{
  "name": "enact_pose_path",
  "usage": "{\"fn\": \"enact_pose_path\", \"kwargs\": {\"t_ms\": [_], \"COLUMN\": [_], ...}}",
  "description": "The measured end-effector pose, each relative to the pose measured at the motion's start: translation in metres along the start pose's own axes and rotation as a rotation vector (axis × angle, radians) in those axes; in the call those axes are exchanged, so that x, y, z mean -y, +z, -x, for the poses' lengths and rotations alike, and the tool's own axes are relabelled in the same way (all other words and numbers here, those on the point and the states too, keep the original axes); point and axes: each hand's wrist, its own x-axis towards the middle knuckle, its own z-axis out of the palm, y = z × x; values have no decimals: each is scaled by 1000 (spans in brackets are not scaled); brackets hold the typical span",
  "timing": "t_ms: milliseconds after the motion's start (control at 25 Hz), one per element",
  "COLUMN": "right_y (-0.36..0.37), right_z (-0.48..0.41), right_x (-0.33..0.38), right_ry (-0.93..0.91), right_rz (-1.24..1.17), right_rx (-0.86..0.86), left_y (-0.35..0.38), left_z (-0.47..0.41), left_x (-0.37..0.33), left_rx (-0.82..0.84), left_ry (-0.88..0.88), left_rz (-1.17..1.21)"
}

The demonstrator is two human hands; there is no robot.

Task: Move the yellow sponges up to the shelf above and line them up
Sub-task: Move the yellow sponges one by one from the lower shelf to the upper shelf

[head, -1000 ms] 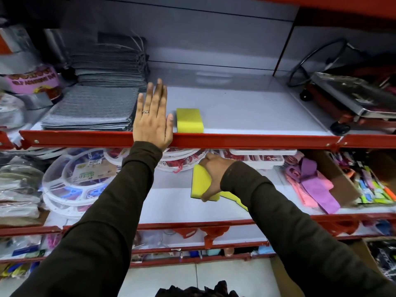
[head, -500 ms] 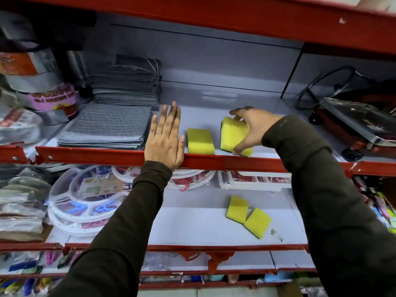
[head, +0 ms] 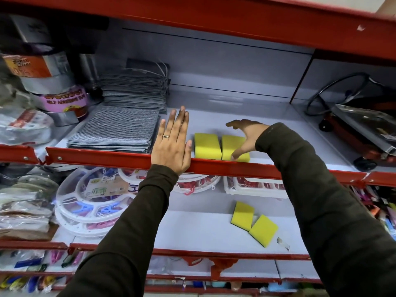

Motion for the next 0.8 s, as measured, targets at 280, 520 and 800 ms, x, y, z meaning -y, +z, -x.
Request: {"fn": "enact_pose_path", "kwargs": {"t_ms": [280,520,800], "right_y": [5,85,199], "right_z": [89,90,29], "right_x": [13,10,-53], "right_ry": [-143,-51,236], "right_rz": [-186,-256,-76], "right_rx": [-136,170,278], "left_y": [-1,-2,0], "left_z": [1,2,3], "left_x": [-3,-3,-2], "left_rx": [27,24,25], "left_ry": [4,-13,0], "left_rz": [-16,-17,-10]}}
